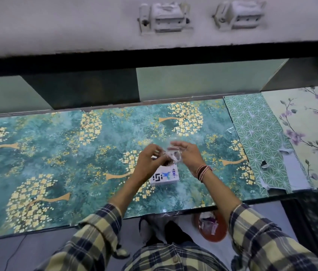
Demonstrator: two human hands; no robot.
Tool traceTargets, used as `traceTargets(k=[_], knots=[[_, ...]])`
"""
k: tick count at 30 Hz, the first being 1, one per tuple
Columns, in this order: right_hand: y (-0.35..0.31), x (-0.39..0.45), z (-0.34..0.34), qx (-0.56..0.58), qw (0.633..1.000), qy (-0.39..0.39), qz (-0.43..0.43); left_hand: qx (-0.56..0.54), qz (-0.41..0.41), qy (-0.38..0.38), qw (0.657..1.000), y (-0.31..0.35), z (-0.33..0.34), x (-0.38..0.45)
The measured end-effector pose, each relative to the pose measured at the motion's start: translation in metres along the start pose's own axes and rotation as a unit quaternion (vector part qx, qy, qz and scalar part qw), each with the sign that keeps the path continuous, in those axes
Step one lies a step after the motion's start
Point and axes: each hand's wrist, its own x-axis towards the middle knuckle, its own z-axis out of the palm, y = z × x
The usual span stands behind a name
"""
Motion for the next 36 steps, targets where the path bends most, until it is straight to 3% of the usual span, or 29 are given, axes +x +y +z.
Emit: traceTargets(k=[3,6,9,11,14,18,20,24,29,32,36], knots=[[0.000,-0.027,0.006,0.018,0.999,-0.014,-0.028,-0.142,-0.127,-0.078,0.979,0.005,0.002,-0.003],[0.011,-0.050,0.004,0.115,0.993,0.026,-0.017,-0.194,-0.159,-0.183,0.951,-0.007,0.000,-0.004],[0.030,-0.072,-0.006,0.224,0.973,0.060,0.002,-0.199,-0.176,-0.120,0.957,-0.008,0.007,-0.013],[0.048,-0.086,-0.012,0.188,0.979,0.074,-0.003,-0.216,-0.193,-0.077,0.954,-0.005,0.016,-0.019],[0.075,-0.107,-0.013,0.151,0.986,0.069,-0.011,-0.327,-0.233,-0.086,0.912,0.008,0.041,-0.036],[0.098,-0.137,-0.016,0.259,0.963,0.079,0.007,-0.418,-0.278,-0.092,0.860,0.018,0.081,-0.064],[0.113,-0.148,-0.025,0.269,0.957,0.103,0.013,-0.399,-0.300,-0.100,0.861,0.013,0.096,-0.076],[0.146,-0.174,-0.058,0.216,0.965,0.142,0.045,-0.255,-0.320,-0.137,0.902,-0.003,0.131,-0.105],[0.217,-0.203,-0.114,0.145,0.964,0.211,0.079,-0.261,-0.365,-0.134,0.884,-0.025,0.184,-0.153],[0.276,-0.217,-0.144,0.159,0.952,0.225,0.135,-0.234,-0.390,-0.127,0.882,-0.047,0.221,-0.185],[0.353,-0.226,-0.173,0.169,0.939,0.240,0.181,-0.241,-0.442,-0.143,0.852,-0.085,0.270,-0.216]])
